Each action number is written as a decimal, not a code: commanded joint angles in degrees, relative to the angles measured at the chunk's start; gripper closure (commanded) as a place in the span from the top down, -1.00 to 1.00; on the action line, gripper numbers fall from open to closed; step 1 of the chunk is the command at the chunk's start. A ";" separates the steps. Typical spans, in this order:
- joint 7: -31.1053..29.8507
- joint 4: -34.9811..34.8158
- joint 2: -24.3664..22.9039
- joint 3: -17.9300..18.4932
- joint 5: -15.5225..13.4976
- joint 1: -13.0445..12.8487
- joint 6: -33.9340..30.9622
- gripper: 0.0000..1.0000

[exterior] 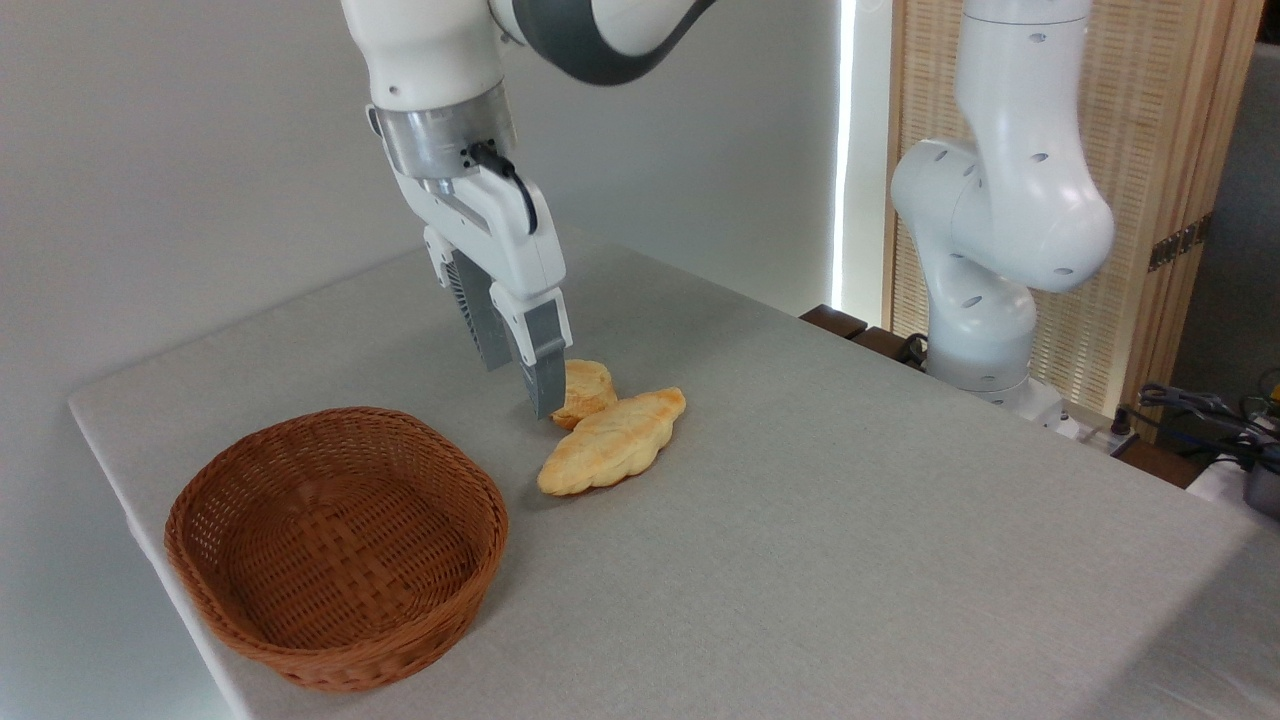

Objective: Put bread into the basket
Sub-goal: 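Lower the open gripper down onto the small round bun, then close the gripper on the small round bun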

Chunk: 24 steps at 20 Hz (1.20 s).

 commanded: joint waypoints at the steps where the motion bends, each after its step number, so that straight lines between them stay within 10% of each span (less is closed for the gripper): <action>1: -0.97 -3.88 -0.99 0.12 -1.70 -2.98 0.49 1.00; 8: -1.41 -7.66 -0.56 0.20 -1.70 -11.06 -0.30 1.00; 24: -1.06 -11.09 4.72 0.12 -1.70 -15.82 2.87 0.99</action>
